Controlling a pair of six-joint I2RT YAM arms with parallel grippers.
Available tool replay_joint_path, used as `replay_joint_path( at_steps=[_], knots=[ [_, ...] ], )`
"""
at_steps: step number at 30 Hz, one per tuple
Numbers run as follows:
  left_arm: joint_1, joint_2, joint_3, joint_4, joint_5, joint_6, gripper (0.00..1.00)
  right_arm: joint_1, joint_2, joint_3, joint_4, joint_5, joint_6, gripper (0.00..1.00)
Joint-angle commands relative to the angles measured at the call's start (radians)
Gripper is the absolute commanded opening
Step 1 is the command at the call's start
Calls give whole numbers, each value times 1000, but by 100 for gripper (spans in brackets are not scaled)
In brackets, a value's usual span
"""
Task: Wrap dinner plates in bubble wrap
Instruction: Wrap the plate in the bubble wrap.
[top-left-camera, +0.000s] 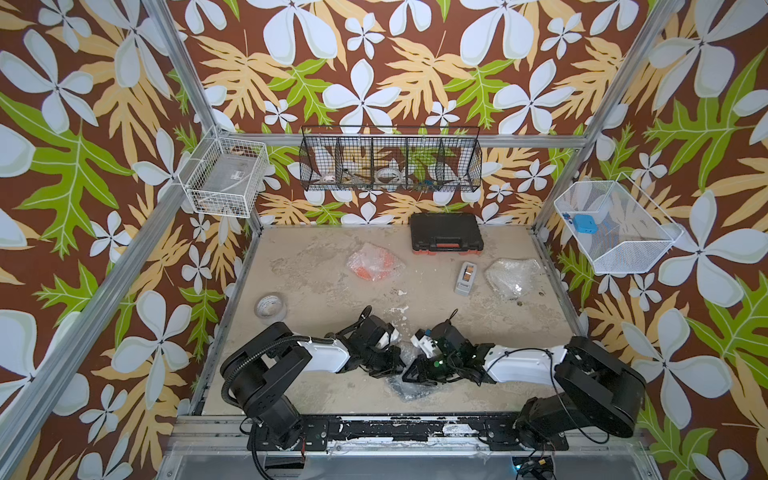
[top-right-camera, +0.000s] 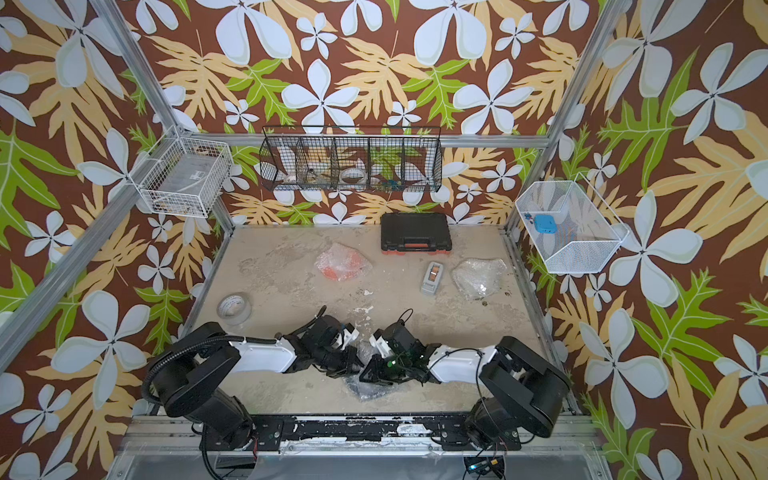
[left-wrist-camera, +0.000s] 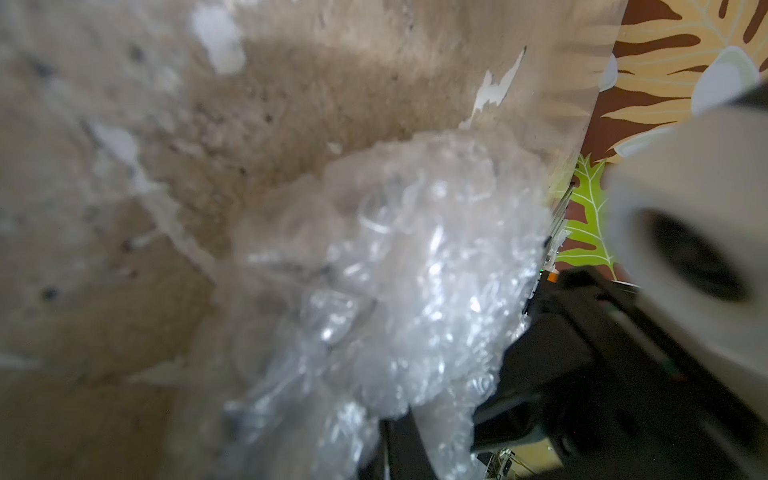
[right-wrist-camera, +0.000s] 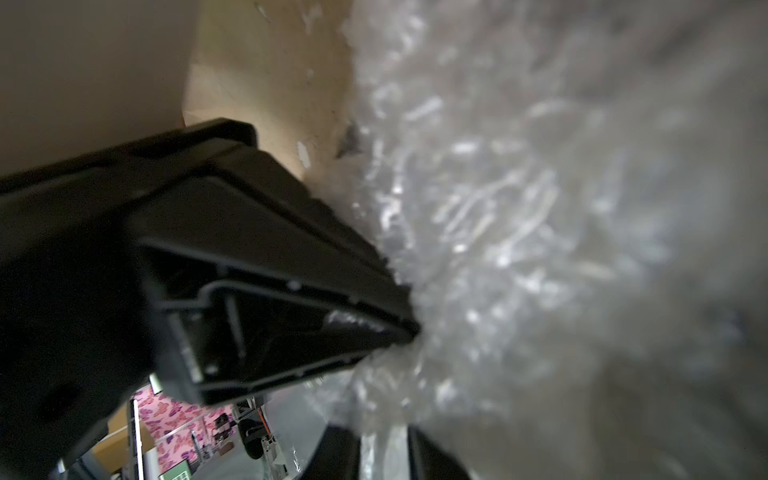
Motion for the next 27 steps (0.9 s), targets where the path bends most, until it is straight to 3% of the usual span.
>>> replay_joint_path(
  at_steps=[1,3,6,9,20,27],
  knots=[
    [15,24,-27,-244,-120,44,0,-7,-64,-10,-162,62,-36,27],
    [15,24,-24,-256,-128,50,0,-12,-101,-33,-168,63,-29,24],
    [15,21,-13,-262,-129,50,0,-22,-96,-65,-130,52,-22,9],
    [15,3,5,-275,-130,50,0,-24,-44,-66,-33,12,-20,1],
    [15,-197,197,-362,-35,11,0,-24,109,-62,33,8,4,0],
    [-38,-160,83,-202,97,-55,0,-23,118,-53,32,11,10,0]
  ],
)
